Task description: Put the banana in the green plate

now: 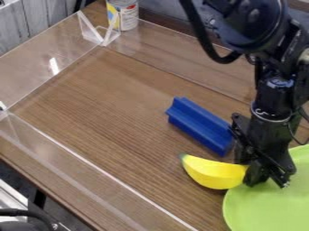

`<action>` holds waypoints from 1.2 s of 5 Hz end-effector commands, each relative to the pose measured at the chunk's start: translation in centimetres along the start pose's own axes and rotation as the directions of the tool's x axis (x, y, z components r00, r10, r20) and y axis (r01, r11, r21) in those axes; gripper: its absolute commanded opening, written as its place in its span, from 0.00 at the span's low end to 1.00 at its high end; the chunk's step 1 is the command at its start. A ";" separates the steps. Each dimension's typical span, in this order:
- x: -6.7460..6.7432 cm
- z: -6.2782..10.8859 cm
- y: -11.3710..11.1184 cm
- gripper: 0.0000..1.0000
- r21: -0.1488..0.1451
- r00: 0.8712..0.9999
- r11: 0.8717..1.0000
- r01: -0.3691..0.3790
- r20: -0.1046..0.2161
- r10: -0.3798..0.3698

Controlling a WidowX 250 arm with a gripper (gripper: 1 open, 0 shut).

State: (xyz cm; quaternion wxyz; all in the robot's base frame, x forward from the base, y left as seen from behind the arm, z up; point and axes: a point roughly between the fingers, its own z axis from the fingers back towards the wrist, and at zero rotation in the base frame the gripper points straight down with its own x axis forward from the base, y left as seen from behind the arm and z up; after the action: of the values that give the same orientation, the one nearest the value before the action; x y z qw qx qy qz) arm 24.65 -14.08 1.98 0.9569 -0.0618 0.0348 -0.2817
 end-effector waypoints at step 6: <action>-0.2 -1.0 -0.3 0.00 -0.022 0.998 0.999 0.033 -0.048 -0.034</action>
State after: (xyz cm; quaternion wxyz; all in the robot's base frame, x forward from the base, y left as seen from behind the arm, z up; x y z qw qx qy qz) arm 24.86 -14.25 1.92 0.9555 -0.0624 0.0431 -0.2850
